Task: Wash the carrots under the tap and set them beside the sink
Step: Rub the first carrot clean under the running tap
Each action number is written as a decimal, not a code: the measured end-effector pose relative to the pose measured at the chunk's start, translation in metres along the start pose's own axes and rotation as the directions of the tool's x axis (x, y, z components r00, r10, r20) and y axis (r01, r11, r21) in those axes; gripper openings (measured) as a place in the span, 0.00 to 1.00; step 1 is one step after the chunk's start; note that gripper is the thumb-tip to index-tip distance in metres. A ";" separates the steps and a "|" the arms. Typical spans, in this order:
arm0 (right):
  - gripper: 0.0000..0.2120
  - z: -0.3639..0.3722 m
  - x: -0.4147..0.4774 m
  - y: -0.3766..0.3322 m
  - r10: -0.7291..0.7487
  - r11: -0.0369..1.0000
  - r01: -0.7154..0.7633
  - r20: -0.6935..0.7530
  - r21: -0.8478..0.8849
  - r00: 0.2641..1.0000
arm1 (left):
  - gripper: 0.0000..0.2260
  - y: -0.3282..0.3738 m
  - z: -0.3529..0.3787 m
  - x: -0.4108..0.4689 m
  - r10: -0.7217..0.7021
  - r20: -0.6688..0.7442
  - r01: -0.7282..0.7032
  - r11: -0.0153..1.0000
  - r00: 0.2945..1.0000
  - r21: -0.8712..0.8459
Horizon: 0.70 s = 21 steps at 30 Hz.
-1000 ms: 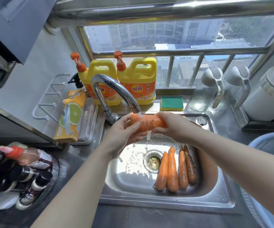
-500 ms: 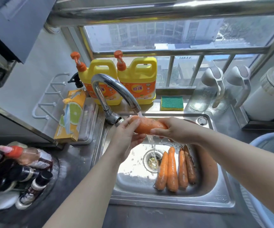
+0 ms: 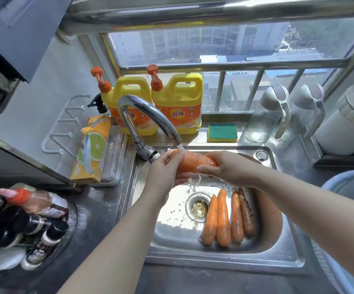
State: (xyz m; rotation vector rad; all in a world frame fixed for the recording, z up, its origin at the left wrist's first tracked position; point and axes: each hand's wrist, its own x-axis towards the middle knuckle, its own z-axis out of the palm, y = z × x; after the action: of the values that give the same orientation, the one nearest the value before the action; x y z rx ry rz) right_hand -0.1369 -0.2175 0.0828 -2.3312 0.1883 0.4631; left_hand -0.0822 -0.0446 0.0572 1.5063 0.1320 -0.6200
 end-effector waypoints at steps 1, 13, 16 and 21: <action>0.14 -0.001 0.000 0.000 0.001 1.000 -0.001 0.007 0.001 1.000 | 0.09 0.001 0.001 0.000 -0.014 -0.025 0.014 1.000 1.000 -0.008; 0.15 -0.001 -0.005 -0.001 0.040 0.994 -0.040 0.004 -0.098 0.999 | 0.06 -0.005 0.005 -0.002 0.056 -0.003 -0.055 0.995 0.998 0.081; 0.23 0.013 -0.003 -0.005 -0.035 0.898 -0.043 -0.168 -0.438 0.985 | 0.07 -0.003 0.014 -0.002 0.091 -0.072 -0.083 0.991 0.993 0.106; 0.23 0.015 0.000 0.004 -0.023 0.930 -0.011 -0.089 -0.366 0.996 | 0.07 -0.003 0.007 -0.015 -0.017 0.053 0.020 0.998 0.998 -0.059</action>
State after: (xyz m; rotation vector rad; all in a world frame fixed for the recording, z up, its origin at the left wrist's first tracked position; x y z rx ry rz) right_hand -0.1418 -0.2095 0.0699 -2.7225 0.1477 0.4149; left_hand -0.0987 -0.0469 0.0617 1.4312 0.1228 -0.6648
